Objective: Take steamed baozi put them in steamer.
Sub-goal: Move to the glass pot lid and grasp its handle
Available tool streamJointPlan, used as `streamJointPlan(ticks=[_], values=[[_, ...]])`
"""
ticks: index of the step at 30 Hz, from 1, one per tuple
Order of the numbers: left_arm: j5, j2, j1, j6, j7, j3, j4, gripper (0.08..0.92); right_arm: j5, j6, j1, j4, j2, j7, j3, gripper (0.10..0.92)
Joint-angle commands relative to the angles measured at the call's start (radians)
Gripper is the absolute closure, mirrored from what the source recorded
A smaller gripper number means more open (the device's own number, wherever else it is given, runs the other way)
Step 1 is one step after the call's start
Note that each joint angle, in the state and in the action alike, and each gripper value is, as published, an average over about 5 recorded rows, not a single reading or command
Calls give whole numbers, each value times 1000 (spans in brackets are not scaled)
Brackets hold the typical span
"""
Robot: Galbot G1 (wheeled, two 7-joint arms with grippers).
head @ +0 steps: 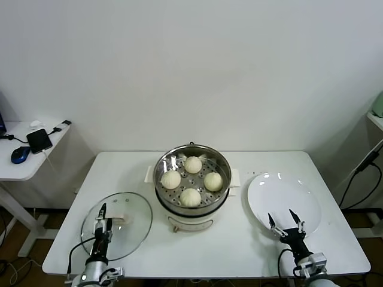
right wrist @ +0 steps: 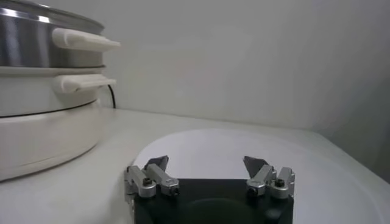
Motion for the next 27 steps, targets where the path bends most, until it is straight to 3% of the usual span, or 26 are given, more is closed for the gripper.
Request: streamJointPlan(ticks=[1,17,22,27], values=[[20,5,-21,43,-3,19,57,251,-10,-4,1,-1,2,4,-2,203],[8,-11,-33,58,-42,37,72,710,-19,-13,7,17,-1,17,-2,203],[-43,4,9,62,-23,36,-36,841,-18,-13,3,25,-1,17,11,203],[-125,27,57,78,43,4,-232,865,-22,-20,4,30,5,19,30,203]])
